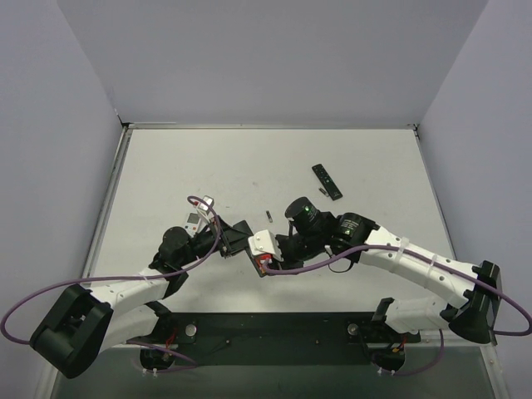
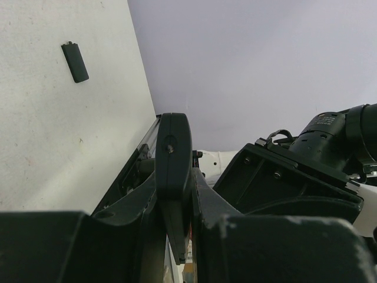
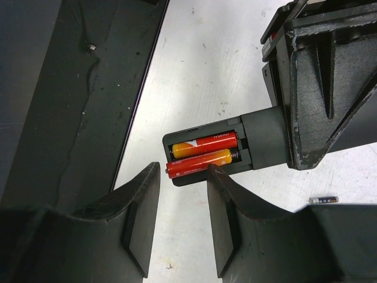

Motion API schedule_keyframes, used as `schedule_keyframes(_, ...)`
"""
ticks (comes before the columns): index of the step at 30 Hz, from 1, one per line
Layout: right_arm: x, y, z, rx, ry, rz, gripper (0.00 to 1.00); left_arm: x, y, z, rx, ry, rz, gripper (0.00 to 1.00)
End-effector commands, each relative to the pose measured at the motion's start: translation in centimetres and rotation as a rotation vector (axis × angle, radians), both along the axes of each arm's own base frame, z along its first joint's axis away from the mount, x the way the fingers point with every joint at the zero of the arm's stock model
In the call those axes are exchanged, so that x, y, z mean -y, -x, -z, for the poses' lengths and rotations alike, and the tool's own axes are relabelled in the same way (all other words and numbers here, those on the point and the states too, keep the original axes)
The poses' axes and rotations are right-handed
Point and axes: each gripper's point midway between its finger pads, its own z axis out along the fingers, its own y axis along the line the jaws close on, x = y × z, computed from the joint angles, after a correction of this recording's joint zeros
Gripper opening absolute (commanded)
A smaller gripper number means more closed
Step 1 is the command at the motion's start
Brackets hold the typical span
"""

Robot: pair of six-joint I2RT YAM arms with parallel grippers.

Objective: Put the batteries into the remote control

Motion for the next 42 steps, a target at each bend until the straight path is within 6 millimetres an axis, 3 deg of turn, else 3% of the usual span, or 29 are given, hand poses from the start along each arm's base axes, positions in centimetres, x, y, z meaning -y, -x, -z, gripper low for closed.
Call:
schedule_keyframes(1, -0.5, 0.6, -0.4, 0.001, -0.015, -0.048, 0.33, 0.3, -0.2, -3.1, 0.084, 0.061, 0.017, 0.0)
schedule_keyframes(8, -0.6, 0.3, 0.4, 0.007, 0.011, -0.039, 0.33, 0.3, -0.1, -3.3, 0.085, 0.068, 0.019, 0.0)
schedule_keyframes(22, -0.8, -0.9, 1.9, 0.034, 0.076, 0.02, 0.25, 0.1, 0.0, -3.9, 0.091, 0.083, 0.012, 0.0)
schedule_keyframes(42, -3.0, -1.9, 3.9, -0.066, 0.149, 0.173, 0.05, -0.8, -0.4, -4.4, 0.073, 0.117, -0.083, 0.0)
